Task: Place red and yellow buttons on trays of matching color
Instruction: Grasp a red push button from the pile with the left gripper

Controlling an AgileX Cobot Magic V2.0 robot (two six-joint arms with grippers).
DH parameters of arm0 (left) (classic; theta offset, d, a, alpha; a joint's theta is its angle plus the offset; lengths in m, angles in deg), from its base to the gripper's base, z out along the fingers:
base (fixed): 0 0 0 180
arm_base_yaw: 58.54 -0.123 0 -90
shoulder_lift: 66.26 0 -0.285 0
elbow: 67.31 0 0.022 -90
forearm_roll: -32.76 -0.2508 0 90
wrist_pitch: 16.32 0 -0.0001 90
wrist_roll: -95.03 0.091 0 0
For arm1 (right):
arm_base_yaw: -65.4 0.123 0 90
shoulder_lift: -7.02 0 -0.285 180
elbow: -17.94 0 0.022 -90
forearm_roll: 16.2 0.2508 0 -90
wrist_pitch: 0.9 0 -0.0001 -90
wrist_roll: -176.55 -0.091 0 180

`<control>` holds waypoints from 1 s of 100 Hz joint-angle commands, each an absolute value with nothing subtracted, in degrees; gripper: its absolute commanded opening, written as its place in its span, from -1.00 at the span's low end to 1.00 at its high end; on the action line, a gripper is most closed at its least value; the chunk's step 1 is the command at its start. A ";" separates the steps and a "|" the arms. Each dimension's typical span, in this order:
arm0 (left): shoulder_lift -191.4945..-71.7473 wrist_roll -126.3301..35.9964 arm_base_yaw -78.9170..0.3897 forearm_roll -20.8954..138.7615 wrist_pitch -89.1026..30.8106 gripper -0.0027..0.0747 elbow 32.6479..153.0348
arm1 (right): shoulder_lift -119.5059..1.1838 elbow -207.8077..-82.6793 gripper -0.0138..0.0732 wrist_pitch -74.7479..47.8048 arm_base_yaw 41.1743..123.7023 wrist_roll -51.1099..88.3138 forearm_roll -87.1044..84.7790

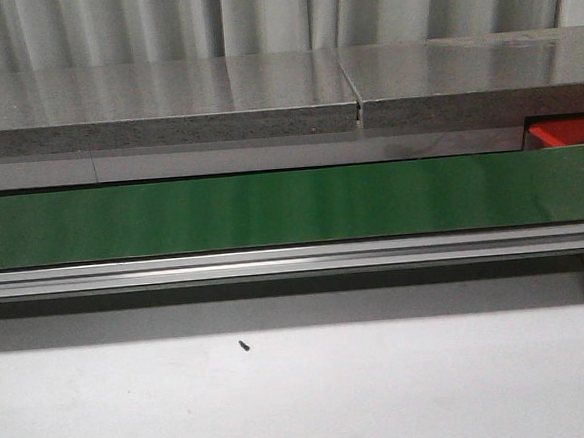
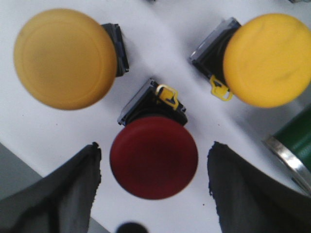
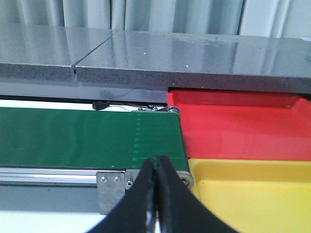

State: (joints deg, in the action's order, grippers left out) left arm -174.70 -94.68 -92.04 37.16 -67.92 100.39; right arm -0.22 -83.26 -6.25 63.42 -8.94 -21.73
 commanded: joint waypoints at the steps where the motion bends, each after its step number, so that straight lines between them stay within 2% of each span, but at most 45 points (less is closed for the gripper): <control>1: -172.65 -95.52 -92.07 37.32 -65.44 0.07 102.01 | 0.63 -83.30 -0.95 -1.73 63.32 -8.93 -22.57; 18: -172.65 -95.60 -92.07 37.45 -64.35 -0.42 102.01 | 0.63 -83.30 -0.95 -1.73 63.32 -8.93 -22.57; 26: -172.52 -95.60 -92.07 37.45 -65.27 -0.57 102.01 | 0.63 -83.30 -0.95 -1.73 63.32 -8.93 -22.57; 68: -155.86 -90.32 -91.95 37.08 -77.40 -0.58 104.64 | 0.63 -83.30 -0.95 -1.73 63.32 -8.93 -22.57; 84: -155.49 -90.32 -89.53 37.08 -79.22 -0.58 110.39 | 0.63 -83.30 -0.95 -1.73 63.32 -8.93 -22.57; 100: -158.85 -90.74 -83.55 37.19 -80.15 -0.58 115.50 | 0.63 -83.30 -0.95 -1.73 63.32 -8.93 -22.57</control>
